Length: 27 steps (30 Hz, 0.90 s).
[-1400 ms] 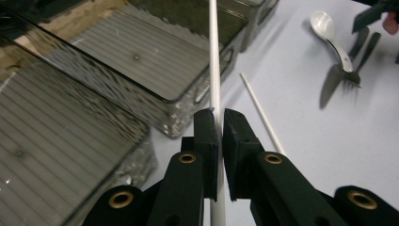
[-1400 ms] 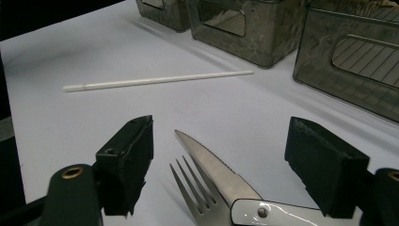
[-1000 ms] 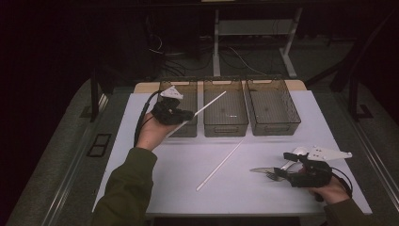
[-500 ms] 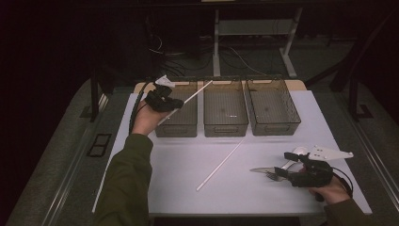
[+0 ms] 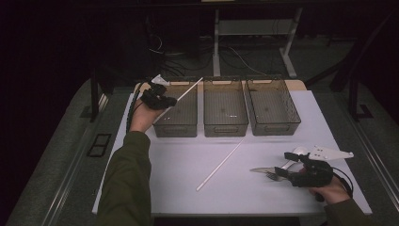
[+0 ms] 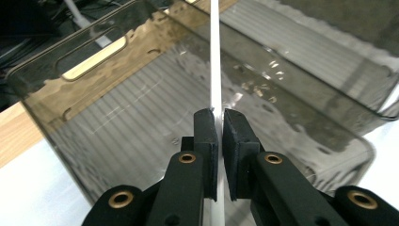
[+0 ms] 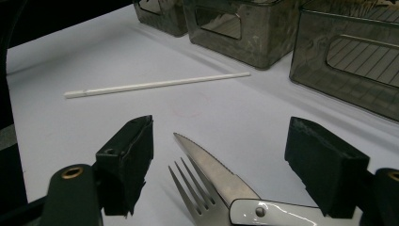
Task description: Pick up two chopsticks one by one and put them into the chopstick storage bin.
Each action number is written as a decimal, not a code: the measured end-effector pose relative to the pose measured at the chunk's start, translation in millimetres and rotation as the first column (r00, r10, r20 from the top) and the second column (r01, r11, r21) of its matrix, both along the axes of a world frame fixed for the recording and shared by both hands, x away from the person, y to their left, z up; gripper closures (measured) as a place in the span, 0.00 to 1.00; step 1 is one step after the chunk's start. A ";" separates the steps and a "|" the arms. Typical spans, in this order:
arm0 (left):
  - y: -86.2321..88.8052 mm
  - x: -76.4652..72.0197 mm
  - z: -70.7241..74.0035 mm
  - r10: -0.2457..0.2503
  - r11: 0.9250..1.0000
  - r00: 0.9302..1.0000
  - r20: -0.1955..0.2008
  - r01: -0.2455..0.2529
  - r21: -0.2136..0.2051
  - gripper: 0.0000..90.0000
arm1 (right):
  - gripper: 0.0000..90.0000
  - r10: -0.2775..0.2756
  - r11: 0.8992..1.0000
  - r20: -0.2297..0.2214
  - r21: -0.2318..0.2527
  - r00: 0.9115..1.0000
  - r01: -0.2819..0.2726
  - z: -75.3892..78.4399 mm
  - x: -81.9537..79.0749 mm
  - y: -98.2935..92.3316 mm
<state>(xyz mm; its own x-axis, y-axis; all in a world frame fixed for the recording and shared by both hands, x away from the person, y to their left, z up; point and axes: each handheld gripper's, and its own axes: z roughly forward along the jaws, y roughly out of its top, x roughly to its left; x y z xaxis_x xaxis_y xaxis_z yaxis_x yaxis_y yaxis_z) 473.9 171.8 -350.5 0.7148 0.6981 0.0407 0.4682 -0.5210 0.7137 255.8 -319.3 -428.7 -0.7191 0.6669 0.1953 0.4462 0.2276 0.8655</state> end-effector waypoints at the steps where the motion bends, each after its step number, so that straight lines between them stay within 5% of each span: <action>1: 0.7 0.6 -1.5 0.008 1.000 1.000 0.001 -0.008 -0.005 0.93 | 0.27 -0.001 1.000 -0.002 0.000 1.000 0.001 0.1 -0.2 0.0; 7: 1.4 4.0 -7.3 0.027 0.999 1.000 -0.009 -0.028 -0.045 0.93 | 0.27 -0.002 1.000 -0.003 0.003 1.000 0.002 -0.1 0.0 -0.5; 14: -3.1 8.9 -12.9 0.064 0.998 0.998 -0.013 -0.065 -0.020 0.93 | 0.27 -0.003 1.000 -0.004 0.005 1.000 0.003 0.0 -0.2 -1.1; 21: 1.6 12.8 -24.3 0.132 0.991 0.989 -0.070 -0.133 -0.010 0.93 | 0.27 -0.003 1.000 -0.005 0.006 1.000 0.003 -0.1 0.0 -1.3; 27: -0.4 13.5 -35.1 0.141 0.990 0.985 -0.096 -0.141 0.000 0.93 | 0.27 -0.002 1.000 -0.004 0.005 1.000 0.002 -0.1 -0.1 -1.0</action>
<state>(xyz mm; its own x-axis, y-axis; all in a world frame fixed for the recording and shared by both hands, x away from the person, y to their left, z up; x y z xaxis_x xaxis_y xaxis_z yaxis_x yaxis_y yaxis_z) 487.4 171.4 -385.6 0.6095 0.7923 -0.0277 0.6026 -0.4403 0.6657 255.7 -320.2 -428.8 -0.7172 0.6669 0.2019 0.4502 0.2223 0.8648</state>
